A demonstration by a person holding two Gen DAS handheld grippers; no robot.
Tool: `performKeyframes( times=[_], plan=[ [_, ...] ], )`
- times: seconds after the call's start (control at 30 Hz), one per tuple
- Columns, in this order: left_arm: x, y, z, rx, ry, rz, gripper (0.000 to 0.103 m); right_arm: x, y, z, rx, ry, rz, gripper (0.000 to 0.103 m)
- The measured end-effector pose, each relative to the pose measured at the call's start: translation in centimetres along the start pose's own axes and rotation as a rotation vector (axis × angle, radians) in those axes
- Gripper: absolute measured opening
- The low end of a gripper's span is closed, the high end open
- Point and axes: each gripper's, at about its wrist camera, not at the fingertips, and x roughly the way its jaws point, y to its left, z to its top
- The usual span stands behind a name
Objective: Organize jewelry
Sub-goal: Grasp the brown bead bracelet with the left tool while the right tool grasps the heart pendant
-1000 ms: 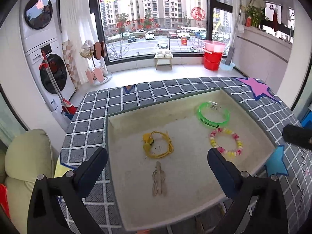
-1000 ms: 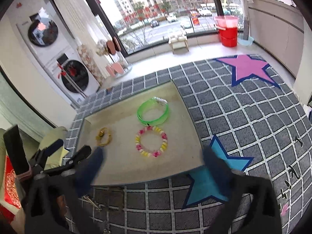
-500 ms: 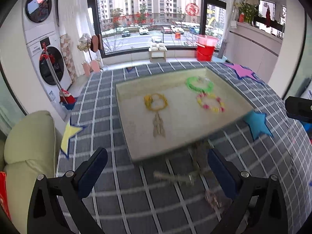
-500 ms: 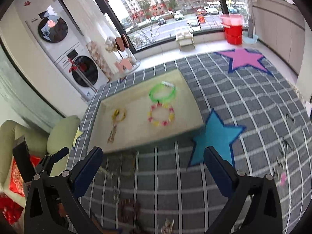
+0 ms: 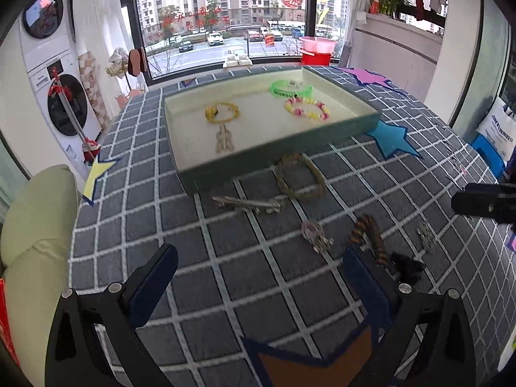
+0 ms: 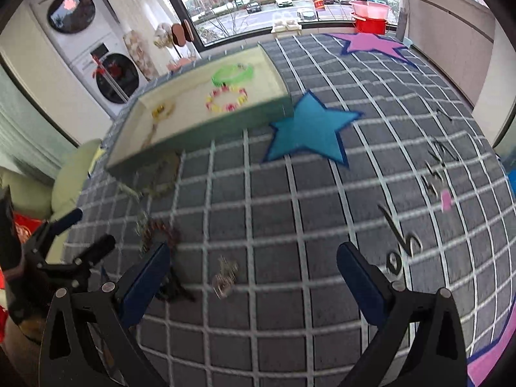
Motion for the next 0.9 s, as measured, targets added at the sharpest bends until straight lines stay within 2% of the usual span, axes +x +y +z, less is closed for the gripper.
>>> performKeyframes(
  times=[0.13,0.23,0.3,0.63,0.77,0.9],
  plan=[
    [0.3,-0.6,-0.5,0.005,0.018,-0.020,0.103,0.1,0.1,-1.1,-0.012,0.008,-0.013,0.099],
    [0.7,-1.0,-0.5,0.008,0.028,-0.036,0.103,0.5,0.5,-1.8,-0.031,0.022,-0.027,0.092],
    [0.9,-1.3,-0.6,0.008,0.035,-0.037,0.103,0.8,0.8,-2.1,-0.043,0.031,-0.030,0.080],
    [2.1,-2.1,-0.6,-0.001,0.079,-0.059,0.101,2.2,2.6,-2.5,-0.129,0.026,-0.069,0.059],
    [2.2,-2.8,-0.6,0.011,0.082,-0.070,0.093,2.4,3.4,-2.7,-0.178,0.015,-0.094,0.047],
    [2.1,-3.6,-0.5,0.039,0.084,-0.071,0.092,2.5,4.1,-3.0,-0.228,0.007,-0.120,0.031]
  ],
)
